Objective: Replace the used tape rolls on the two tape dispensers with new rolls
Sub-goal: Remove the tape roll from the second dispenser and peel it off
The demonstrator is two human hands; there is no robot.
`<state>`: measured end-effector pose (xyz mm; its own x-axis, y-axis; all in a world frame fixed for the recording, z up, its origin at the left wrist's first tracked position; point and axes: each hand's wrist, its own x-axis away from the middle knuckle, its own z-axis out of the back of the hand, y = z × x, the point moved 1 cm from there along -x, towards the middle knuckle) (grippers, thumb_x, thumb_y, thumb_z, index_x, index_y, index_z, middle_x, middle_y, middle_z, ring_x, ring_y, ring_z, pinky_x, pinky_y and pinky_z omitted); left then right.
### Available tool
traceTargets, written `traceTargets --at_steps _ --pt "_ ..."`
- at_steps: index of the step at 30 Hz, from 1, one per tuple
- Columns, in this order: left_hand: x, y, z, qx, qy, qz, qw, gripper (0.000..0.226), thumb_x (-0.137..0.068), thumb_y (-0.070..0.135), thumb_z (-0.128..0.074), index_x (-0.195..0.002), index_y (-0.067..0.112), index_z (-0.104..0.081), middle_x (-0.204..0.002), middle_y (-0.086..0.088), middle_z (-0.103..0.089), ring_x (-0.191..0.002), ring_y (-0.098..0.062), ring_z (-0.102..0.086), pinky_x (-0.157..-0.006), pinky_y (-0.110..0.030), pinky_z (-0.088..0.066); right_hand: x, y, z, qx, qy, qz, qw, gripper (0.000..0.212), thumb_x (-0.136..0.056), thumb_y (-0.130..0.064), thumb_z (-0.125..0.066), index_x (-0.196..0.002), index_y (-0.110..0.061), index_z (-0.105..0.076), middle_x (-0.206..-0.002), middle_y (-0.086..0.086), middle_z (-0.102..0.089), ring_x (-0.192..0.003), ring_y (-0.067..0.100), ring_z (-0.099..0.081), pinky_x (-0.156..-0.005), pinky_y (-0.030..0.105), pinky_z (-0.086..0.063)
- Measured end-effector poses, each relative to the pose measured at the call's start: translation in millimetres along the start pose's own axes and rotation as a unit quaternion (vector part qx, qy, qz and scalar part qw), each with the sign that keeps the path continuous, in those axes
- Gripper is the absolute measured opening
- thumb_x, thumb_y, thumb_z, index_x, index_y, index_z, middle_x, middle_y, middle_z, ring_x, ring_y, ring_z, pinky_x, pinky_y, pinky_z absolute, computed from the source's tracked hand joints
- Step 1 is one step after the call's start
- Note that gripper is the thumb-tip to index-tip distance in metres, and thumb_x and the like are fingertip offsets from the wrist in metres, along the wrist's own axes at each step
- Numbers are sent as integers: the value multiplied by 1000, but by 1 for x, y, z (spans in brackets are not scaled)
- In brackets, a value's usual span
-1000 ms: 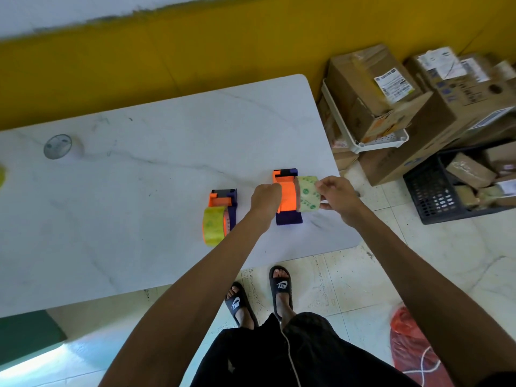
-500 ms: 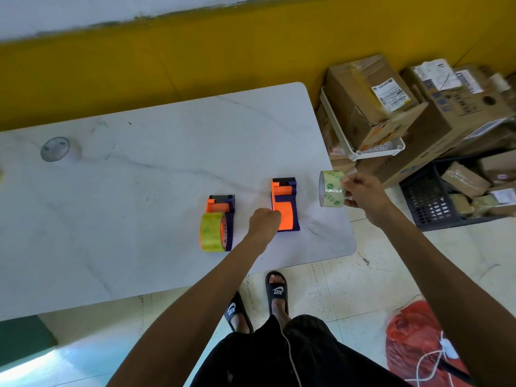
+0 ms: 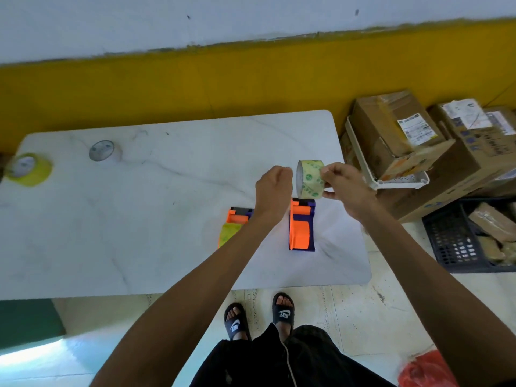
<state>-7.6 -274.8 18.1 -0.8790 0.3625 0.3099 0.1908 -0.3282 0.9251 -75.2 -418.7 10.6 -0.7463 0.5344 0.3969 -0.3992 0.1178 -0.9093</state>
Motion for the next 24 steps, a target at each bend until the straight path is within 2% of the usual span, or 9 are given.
traceTargets --at_steps 3,5,6,9,12,14,17,20,24 --pt "-2 7 14 36 5 2 999 34 -89 28 -47 -85 -2 -61 -92 -21 -68 -77 -24 -64 -71 -34 -53 -4 -16 -27 1 -30 13 999 17 -100 -15 -47 -86 -7 -52 -83 6 -58 -73 13 -58 -54 19 -54" --pt "-5 8 28 48 30 17 998 22 -83 33 -50 -84 14 -62 -98 -15 -70 -88 -30 -70 -81 -47 -59 -5 -25 -45 3 -47 21 999 21 -100 -15 -47 -80 -10 -53 -84 6 -60 -74 14 -60 -53 19 -54" --pt "-5 8 37 54 45 25 997 17 -81 34 -51 -84 21 -62 -99 -11 -71 -91 -29 -70 -81 -50 -59 -5 -29 -54 8 -57 26 998 20 -100 -15 -47 -81 -9 -53 -85 5 -61 -74 14 -61 -55 21 -54" --pt "-5 9 65 58 73 44 995 22 -76 32 -55 -87 17 -67 -98 -8 -71 -92 -29 -70 -82 -51 -59 -4 -39 -83 24 -92 39 995 15 -99 -15 -48 -91 -3 -54 -87 9 -61 -74 16 -61 -60 26 -54" --pt "-2 9 96 64 95 59 992 20 -76 29 -57 -84 15 -68 -98 -9 -72 -94 -30 -69 -84 -50 -58 1 -47 -117 36 -125 52 990 16 -99 -15 -48 -87 -5 -53 -84 11 -58 -74 20 -58 -59 29 -51" --pt "0 6 123 64 119 62 989 12 -83 22 -57 -86 16 -67 -101 -9 -71 -95 -29 -69 -85 -49 -58 7 -54 -144 36 -148 57 987 16 -100 -14 -48 -88 -4 -53 -79 7 -59 -71 17 -59 -55 25 -52" --pt "0 -2 166 67 150 58 985 12 -86 14 -56 -94 11 -66 -104 -11 -69 -97 -30 -68 -85 -50 -58 18 -63 -187 24 -176 57 982 17 -100 -14 -48 -86 -5 -52 -80 5 -62 -69 12 -63 -49 18 -53" --pt "3 -12 214 63 174 48 981 14 -85 13 -56 -94 9 -67 -102 -12 -69 -95 -31 -68 -84 -51 -58 30 -69 -234 25 -190 65 979 21 -99 -13 -49 -79 -9 -52 -84 9 -62 -69 13 -64 -50 19 -54" --pt "13 -28 284 66 188 45 979 12 -85 13 -56 -88 13 -67 -101 -12 -70 -95 -31 -68 -83 -51 -58 52 -76 -303 24 -207 72 975 19 -98 -13 -51 -79 -10 -52 -81 8 -62 -65 12 -64 -49 19 -53"
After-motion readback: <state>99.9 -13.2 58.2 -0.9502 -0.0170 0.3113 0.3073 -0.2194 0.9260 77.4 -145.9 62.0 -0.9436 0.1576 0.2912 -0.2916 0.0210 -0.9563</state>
